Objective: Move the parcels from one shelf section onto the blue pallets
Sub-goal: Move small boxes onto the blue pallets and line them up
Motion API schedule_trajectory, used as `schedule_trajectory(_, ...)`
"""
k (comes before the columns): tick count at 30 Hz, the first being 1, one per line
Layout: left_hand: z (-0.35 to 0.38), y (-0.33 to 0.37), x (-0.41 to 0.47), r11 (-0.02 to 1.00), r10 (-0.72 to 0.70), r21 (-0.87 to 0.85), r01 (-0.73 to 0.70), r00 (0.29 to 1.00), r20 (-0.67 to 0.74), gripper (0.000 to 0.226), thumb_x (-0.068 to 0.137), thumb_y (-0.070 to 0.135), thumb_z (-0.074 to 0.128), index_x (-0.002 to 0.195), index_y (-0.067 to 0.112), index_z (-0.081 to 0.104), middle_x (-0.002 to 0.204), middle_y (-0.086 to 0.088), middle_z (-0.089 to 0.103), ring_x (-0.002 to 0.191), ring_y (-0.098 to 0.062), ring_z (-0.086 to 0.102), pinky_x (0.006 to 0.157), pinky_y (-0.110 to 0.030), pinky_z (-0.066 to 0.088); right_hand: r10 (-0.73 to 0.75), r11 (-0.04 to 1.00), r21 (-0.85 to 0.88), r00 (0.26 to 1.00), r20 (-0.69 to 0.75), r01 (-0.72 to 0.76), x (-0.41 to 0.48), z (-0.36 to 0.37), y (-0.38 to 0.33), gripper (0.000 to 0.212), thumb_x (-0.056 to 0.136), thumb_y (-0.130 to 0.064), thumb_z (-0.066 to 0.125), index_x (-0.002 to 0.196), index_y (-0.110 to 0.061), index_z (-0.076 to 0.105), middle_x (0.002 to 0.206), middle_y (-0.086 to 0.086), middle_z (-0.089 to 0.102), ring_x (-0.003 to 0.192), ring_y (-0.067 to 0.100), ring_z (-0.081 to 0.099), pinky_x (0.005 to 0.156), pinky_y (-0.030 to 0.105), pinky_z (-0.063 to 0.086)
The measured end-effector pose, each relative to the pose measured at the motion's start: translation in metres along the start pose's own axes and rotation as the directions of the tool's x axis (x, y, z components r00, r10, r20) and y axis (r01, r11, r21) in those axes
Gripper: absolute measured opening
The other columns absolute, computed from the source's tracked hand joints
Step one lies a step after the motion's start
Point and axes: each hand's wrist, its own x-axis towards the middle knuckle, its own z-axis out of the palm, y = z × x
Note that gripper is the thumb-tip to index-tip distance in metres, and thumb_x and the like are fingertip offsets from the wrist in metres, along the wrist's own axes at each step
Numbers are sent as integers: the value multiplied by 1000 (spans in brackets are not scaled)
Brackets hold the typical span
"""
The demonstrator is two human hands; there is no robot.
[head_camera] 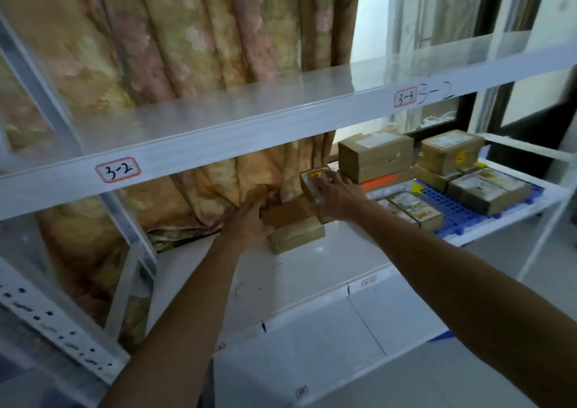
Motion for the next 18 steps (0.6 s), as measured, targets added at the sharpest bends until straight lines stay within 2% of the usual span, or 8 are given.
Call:
schedule_trajectory(2, 6, 23, -3, 998, 66, 14, -66, 998, 3, 95, 71, 68, 52, 153, 29, 25, 159, 1, 26, 143, -29, 31, 110, -48, 36, 74, 997, 12, 997, -19, -73, -29, -13, 12, 80, 89, -60, 54, 154, -36, 15, 159, 10, 15, 138, 41, 34, 106, 48, 36)
schedule_trajectory(4, 14, 53, -9, 992, 125, 21, -126, 991, 42, 92, 79, 64, 55, 154, 21, 25, 161, -4, 22, 147, -29, 22, 116, -46, 29, 150, 989, 20, 988, -42, -149, -58, -28, 25, 79, 89, -60, 54, 154, -34, 16, 159, 10, 17, 135, 41, 38, 105, 46, 37)
schedule_trajectory(6, 22, 81, -18, 986, 168, 9, -168, 985, 33, 80, 85, 55, 63, 151, 20, 33, 155, -5, 32, 143, -27, 30, 114, -41, 27, 184, 983, -19, 981, -61, -185, -90, -43, 38, 76, 92, -60, 49, 154, -33, 14, 160, 11, 15, 138, 40, 34, 106, 48, 35)
schedule_trajectory(8, 27, 107, -26, 974, 227, 21, -227, 974, -11, 73, 80, 56, 65, 143, 26, 42, 145, -2, 46, 134, -27, 42, 111, -42, 30, 210, 974, -77, 975, -73, -215, -123, -59, 51, 76, 94, -61, 47, 155, -31, 12, 159, 12, 13, 141, 39, 28, 107, 50, 33)
schedule_trajectory(9, 31, 119, -28, 969, 247, 11, -247, 969, 14, 72, 79, 54, 63, 141, 25, 44, 143, -3, 49, 133, -26, 43, 110, -41, 34, 219, 969, -95, 973, -75, -226, -138, -65, 60, 76, 94, -60, 47, 154, -30, 13, 159, 12, 14, 142, 38, 27, 108, 51, 33)
schedule_trajectory(13, 43, 179, -35, 934, 357, -28, -356, 929, 92, 71, 74, 57, 51, 137, 24, 46, 140, -1, 50, 128, -26, 50, 100, -40, 45, 343, 935, -65, 935, -93, -349, -191, -84, 104, 78, 86, -67, 52, 148, -32, 21, 156, 11, 20, 134, 42, 37, 101, 53, 39)
schedule_trajectory(16, 56, 232, -40, 913, 408, -40, -406, 909, 88, 62, 85, 52, 60, 137, 22, 46, 142, -5, 48, 126, -26, 50, 96, -39, 46, 392, 906, -116, 911, -132, -407, -231, -102, 135, 71, 93, -55, 53, 151, -29, 22, 157, 12, 20, 139, 36, 32, 107, 49, 33)
schedule_trajectory(18, 69, 267, -40, 888, 460, -49, -458, 885, 72, 64, 87, 55, 57, 140, 21, 46, 141, -7, 51, 122, -28, 53, 93, -37, 48, 416, 890, -129, 894, -166, -438, -256, -108, 161, 67, 93, -52, 53, 150, -31, 23, 157, 10, 20, 138, 35, 33, 106, 49, 34)
